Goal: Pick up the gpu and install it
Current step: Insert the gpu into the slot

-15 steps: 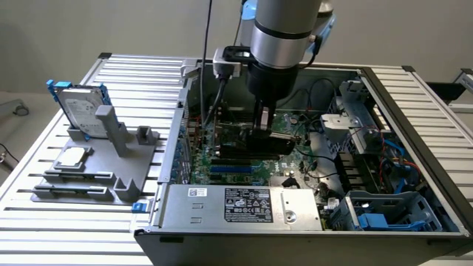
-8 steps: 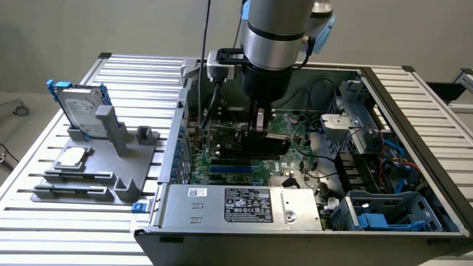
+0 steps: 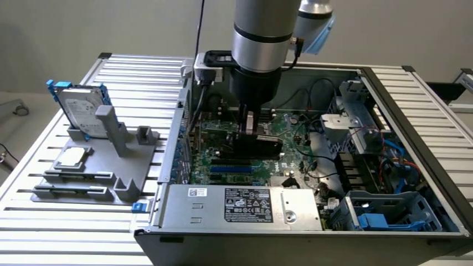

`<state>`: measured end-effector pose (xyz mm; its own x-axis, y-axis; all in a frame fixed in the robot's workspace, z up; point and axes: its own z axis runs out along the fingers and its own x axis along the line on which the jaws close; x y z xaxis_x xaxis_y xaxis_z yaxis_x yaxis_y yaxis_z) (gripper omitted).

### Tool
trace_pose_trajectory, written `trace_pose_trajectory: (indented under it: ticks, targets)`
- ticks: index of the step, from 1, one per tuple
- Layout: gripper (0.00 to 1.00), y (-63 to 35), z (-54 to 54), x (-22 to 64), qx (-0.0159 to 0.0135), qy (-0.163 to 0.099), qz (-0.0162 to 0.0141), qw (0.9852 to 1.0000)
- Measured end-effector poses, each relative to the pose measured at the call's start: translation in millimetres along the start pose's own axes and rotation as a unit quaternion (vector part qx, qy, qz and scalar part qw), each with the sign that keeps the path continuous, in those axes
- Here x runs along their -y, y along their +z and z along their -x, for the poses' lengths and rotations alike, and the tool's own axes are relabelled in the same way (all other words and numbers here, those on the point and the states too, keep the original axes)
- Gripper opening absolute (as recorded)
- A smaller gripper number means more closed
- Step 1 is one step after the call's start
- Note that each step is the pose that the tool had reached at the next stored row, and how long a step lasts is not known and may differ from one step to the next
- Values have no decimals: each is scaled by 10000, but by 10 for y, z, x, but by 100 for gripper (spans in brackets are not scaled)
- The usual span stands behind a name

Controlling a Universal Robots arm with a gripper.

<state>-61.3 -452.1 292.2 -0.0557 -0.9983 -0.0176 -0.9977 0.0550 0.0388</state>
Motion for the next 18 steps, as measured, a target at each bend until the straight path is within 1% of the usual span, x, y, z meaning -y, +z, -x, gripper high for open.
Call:
trace_pose_trajectory:
  ticks: [6,11,14,17,18]
  targets:
    - [26,1,-41,-22,-6,-160,3,9999]
    - [26,18,-67,-85,-7,-201,1,9998]
    - [26,25,-98,-104,-8,-223,-1,9998]
    - [26,28,-105,-117,-13,-245,-14,9997]
    - [26,34,-106,-121,-12,-247,-25,9997]
